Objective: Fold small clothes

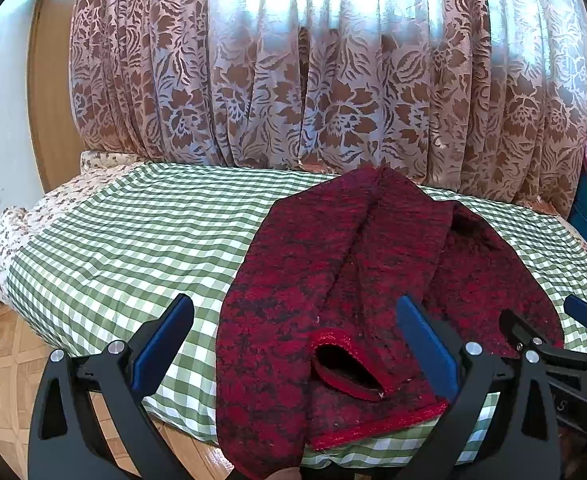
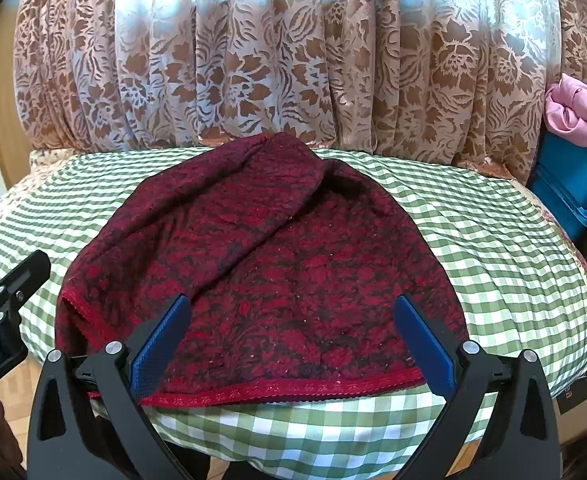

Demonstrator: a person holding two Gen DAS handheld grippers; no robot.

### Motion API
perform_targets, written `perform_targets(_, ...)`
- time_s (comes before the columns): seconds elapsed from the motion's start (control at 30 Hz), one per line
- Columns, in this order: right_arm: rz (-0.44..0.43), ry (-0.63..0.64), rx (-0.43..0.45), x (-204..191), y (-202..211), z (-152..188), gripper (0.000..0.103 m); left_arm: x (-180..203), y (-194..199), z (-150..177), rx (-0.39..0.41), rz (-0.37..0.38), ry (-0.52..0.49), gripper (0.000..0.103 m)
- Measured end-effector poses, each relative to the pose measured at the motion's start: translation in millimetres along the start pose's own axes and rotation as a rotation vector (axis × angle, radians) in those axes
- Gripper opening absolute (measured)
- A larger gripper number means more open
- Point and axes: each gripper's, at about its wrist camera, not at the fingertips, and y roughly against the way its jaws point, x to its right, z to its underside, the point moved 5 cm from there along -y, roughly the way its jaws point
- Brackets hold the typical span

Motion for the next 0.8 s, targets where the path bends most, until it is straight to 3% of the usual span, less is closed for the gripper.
perform_targets(0.8,-0.017,-0.004,-0.002,-2.6,-0.6,2.7,0.100,-5.2,-3.4,1.7,-0.003,-0.003,0.012,0.101)
